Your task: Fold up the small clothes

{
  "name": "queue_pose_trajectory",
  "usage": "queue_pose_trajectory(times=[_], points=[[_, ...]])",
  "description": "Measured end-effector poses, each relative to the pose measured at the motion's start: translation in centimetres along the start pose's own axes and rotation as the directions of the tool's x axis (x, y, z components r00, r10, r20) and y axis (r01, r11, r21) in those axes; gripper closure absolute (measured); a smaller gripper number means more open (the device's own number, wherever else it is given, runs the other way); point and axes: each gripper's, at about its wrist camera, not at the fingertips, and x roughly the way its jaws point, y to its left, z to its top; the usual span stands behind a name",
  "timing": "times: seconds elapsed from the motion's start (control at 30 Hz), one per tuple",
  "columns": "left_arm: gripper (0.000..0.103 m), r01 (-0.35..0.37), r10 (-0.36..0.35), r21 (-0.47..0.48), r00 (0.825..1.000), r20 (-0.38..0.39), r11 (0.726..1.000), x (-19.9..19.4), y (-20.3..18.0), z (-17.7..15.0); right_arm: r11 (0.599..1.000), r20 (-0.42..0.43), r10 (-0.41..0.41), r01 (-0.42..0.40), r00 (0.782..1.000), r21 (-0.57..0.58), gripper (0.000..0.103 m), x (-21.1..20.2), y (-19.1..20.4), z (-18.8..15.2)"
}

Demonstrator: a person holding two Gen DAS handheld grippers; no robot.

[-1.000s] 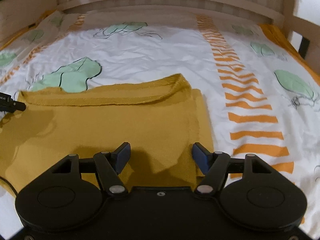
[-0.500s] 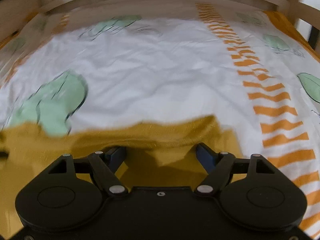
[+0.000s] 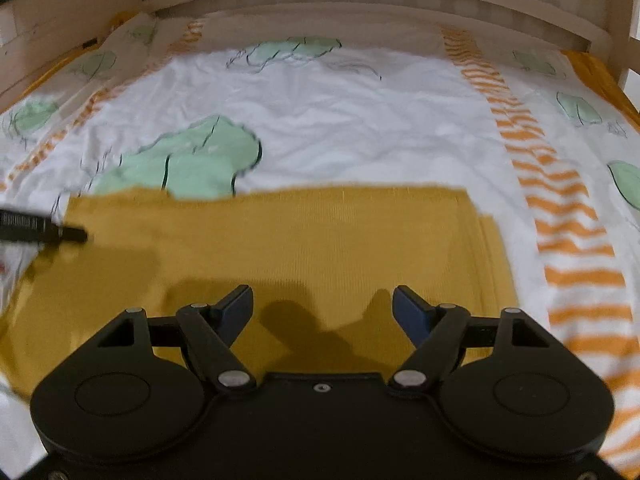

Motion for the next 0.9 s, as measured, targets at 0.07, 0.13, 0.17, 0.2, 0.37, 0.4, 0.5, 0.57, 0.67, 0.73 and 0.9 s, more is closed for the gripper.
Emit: queue_pose_trajectory(times=[0.07,0.13,0.17,0.2,0.37,0.4,0.5,0.57,0.67,0.73,0.9], points=[[0.054,-0.005,0.005,0.013,1.0,0.0,1.0,-0.8,-0.1,-0.6,0.999,-0.002,-0.027,0.026,1.0,-0.025,0.024,-0.5,-0.4,-1.2],[0.054,-0.005,0.006,0.026,1.0,-0.006,1.0,-1.6,-0.3,-1.3,0.999,-0.008,-0.027,0.026,1.0,-0.022,0.024,-1.1,-1.1,-2.1],[0.054,-0.006,0.007,0.03,1.0,-0.018,1.0,-1.9,-0.4,-1.5,1.0,-0.013,-0.023,0.023,1.0,-0.014,0.024,-1.6,-1.6,-2.5],[0.054,-0.005,0.006,0.03,1.0,-0.03,1.0,-2.2,-0.5,-1.8,1.0,-0.015,-0.025,0.024,1.0,-0.007,0.024,-2.1,-1.9,-2.8],[0.054,0.016,-0.015,0.017,0.999,-0.036,1.0,-4.6,-0.1,-3.7,0.998,0.017,-0.026,0.024,1.0,0.06,0.023,-4.7,-4.8,-3.6],[0.055,0.016,-0.015,0.013,0.999,-0.031,1.0,-5.2,0.1,-4.0,0.996,0.029,-0.017,0.014,0.999,0.09,0.023,-5.2,-5.7,-3.8],[0.055,0.034,-0.035,-0.029,0.999,-0.02,0.999,-6.7,1.0,-5.0,0.98,0.062,0.022,-0.034,0.998,0.194,0.023,-5.8,-8.1,-4.0],[0.055,0.058,-0.058,-0.068,0.998,-0.006,0.996,-7.4,1.7,-5.7,0.964,0.083,0.048,-0.067,0.995,0.256,0.023,-5.8,-9.3,-4.2],[0.055,0.062,-0.06,-0.112,0.998,0.026,0.992,-8.0,2.4,-6.5,0.946,0.089,0.077,-0.101,0.993,0.308,0.022,-5.3,-10.3,-4.6],[0.055,0.079,-0.075,-0.118,0.997,0.036,0.99,-7.8,2.7,-7.0,0.933,0.076,0.13,-0.148,0.989,0.328,0.018,-4.6,-10.9,-4.9],[0.055,0.063,-0.064,-0.135,0.998,-0.004,0.989,-5.9,3.3,-8.0,0.871,0.035,0.213,-0.206,0.977,0.446,0.015,-2.3,-12.6,-5.8]])
